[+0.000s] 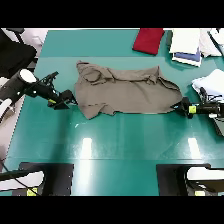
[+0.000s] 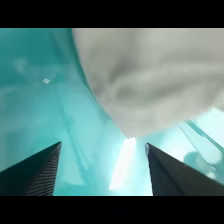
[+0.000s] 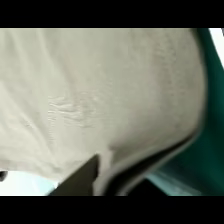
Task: Fold the shirts.
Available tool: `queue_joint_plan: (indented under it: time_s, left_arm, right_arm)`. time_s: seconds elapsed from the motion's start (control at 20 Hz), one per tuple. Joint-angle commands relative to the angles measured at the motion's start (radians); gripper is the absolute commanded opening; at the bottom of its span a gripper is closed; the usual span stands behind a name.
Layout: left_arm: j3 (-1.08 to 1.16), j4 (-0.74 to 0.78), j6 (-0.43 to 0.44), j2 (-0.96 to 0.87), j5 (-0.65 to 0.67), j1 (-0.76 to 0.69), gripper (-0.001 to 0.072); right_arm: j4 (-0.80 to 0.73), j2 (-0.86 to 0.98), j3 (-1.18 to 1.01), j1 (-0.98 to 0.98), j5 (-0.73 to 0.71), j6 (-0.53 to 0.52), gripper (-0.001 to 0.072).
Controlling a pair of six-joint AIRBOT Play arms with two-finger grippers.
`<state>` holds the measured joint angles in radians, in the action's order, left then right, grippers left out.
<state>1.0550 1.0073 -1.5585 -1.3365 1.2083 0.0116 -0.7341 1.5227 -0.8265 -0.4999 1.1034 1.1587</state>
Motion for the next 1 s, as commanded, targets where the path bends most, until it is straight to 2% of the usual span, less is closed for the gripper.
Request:
queue_joint_plan:
  time_s: [0.0,0.05,0.4,0.5,0.7,0.8,0.95]
  left_arm:
    - [-0.115,-0.171,0.066,0.063,-0.072,-0.007,0.0591]
    - [-0.137,-0.214,0.079,0.063,-0.115,-0.014,0.0591]
    - [-0.241,-0.246,0.101,0.061,-0.334,-0.035,0.0591]
    - [-0.29,-0.257,0.108,0.06,-0.36,-0.065,0.0591]
    - [-0.36,-0.407,0.203,0.06,-0.426,-0.148,0.059]
    - [-0.364,-0.425,0.205,0.059,-0.501,-0.169,0.059]
    - [-0.364,-0.441,0.206,0.013,-0.532,-0.218,0.0589]
  right_arm:
    - [-0.008,-0.022,-0.001,0.005,-0.028,-0.009,0.0052]
    - [-0.008,-0.043,-0.001,-0.002,-0.038,-0.009,0.0023]
    - [-0.026,-0.155,-0.001,-0.038,-0.021,-0.009,0.0022]
    - [-0.016,-0.162,-0.001,-0.036,-0.023,-0.009,0.0021]
    - [-0.012,-0.162,-0.001,-0.007,-0.025,-0.009,0.0022]
    - [-0.01,-0.162,-0.001,0.01,-0.027,-0.009,0.0022]
    - [-0.007,-0.162,-0.001,0.03,-0.029,-0.008,0.0022]
